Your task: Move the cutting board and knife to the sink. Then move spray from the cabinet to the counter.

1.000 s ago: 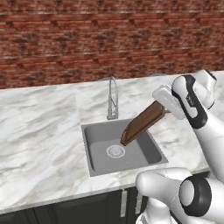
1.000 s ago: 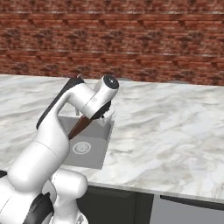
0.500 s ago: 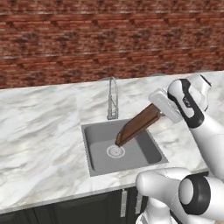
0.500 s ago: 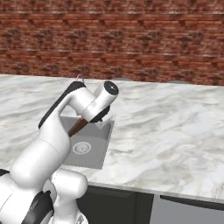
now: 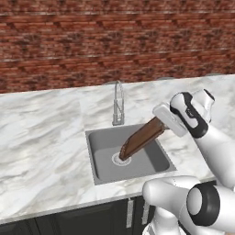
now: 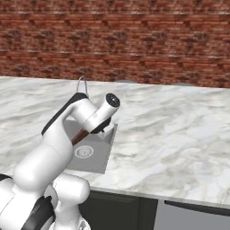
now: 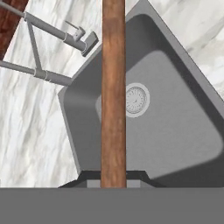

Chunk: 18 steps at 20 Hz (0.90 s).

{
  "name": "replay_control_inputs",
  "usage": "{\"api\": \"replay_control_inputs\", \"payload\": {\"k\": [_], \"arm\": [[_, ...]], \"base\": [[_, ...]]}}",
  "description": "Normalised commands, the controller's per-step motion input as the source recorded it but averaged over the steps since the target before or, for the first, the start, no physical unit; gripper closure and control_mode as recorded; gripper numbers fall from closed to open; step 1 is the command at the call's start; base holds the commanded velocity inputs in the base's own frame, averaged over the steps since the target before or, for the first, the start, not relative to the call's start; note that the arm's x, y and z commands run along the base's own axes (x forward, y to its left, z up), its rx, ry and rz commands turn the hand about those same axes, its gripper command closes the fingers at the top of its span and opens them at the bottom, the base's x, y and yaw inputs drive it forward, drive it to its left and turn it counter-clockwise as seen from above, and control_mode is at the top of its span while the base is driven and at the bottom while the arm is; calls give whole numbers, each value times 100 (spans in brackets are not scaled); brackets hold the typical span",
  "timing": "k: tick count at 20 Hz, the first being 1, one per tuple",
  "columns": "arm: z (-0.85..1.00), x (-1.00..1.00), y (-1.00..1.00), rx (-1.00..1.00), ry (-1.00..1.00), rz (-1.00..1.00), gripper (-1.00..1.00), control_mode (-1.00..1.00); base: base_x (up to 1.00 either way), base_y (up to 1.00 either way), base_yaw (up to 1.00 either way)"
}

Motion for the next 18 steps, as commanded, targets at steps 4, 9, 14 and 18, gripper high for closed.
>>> {"api": "replay_control_inputs", "payload": {"k": [4,9,14,18], "arm": [[-39,9,7,3,0,0,100,-100],[-47,11,11,8,0,0,100,-100],[-48,23,15,7,0,0,100,-100],[-44,36,15,1,0,0,100,-100]], "base": [[0,0,0],[0,0,0],[0,0,0],[0,0,0]]}}
